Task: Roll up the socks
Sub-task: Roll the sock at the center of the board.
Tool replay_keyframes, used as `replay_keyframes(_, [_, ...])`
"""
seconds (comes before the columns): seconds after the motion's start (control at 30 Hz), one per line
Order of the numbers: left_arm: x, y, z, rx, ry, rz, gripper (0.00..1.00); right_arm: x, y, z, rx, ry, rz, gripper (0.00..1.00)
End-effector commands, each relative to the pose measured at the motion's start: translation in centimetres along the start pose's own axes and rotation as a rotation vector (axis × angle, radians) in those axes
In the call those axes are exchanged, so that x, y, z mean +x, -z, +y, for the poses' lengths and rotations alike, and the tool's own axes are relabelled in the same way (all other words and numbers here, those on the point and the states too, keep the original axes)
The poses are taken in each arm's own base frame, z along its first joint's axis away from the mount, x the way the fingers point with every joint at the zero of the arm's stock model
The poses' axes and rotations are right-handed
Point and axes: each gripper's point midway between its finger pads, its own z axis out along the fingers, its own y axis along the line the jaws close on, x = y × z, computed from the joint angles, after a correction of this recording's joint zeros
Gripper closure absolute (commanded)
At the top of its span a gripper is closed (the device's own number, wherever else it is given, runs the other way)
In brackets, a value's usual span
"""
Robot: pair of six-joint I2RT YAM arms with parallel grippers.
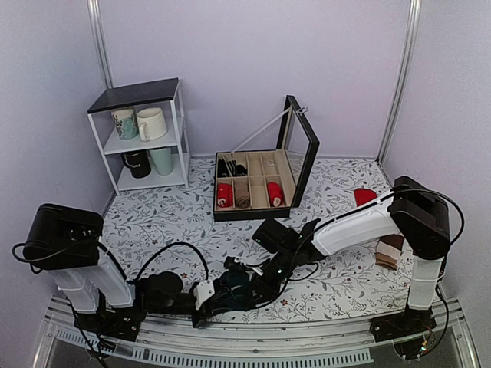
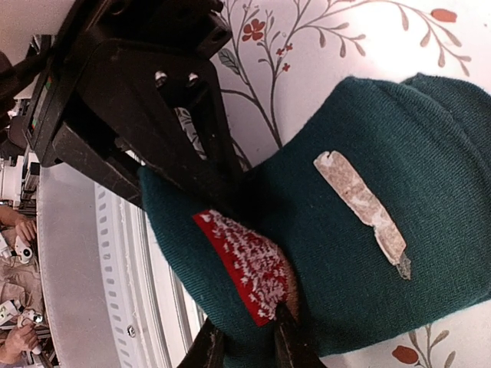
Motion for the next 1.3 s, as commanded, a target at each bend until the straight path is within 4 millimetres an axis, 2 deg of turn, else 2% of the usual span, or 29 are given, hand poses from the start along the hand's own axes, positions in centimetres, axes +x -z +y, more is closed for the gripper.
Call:
replay_keyframes(0.0, [-0.4,-0.6,-1.3,0.095,0.018,0.001,1.0,5.5,-1.9,-4.5,0.146,-0.125,0.149,0.81])
replay_keyframes(0.13, [0.8,-0.4,-1.4,0.114,0.086,0.027,1.0,5.1,-1.8,-4.6,0.152,-0.119,0.141,0.79])
replay_keyframes(0.23, [1.7,0.0,-1.0,0.097,0.13,0.042,1.0,4.4,-1.5,-4.8,0.169,-0.105,0.122,0.71])
replay_keyframes(0.3, [2.0,0.1,-0.3,0.079,0.161,0.054,1.0,3.1,-0.8,-4.8,0.202,-0.074,0.064,0.67])
replay_keyframes(0.37, [2.1,0.2,0.2,0.071,0.191,0.06,1.0,0.8,1.1,-4.4,0.251,-0.014,-0.045,0.59])
replay_keyframes(0.4, [2.2,0.3,0.5,0.064,0.208,0.063,1.0,0.3,2.0,-4.3,0.277,0.016,-0.095,0.57])
replay_keyframes(0.53, [2.8,0.3,0.8,0.069,0.259,0.091,1.0,-2.3,5.8,-1.8,0.317,0.23,-0.344,0.53])
replay_keyframes(0.67, [3.4,-0.1,0.8,0.076,0.279,0.131,1.0,-2.3,7.5,1.2,0.386,0.534,-0.517,0.41])
replay_keyframes(0.77, [3.7,-0.5,0.7,0.084,0.289,0.147,1.0,-1.8,7.0,2.4,0.47,0.699,-0.53,0.4])
replay_keyframes(0.87, [4.0,-0.6,0.8,0.085,0.301,0.163,1.0,-1.5,5.9,2.6,0.491,0.777,-0.498,0.4])
replay_keyframes(1.1, [4.5,-0.6,1.0,0.087,0.325,0.181,1.0,-1.5,3.7,2.3,0.531,0.846,-0.438,0.41])
replay_keyframes(1.27, [4.6,-0.3,1.2,0.088,0.343,0.18,1.0,-0.3,2.2,2.0,0.518,0.83,-0.374,0.45])
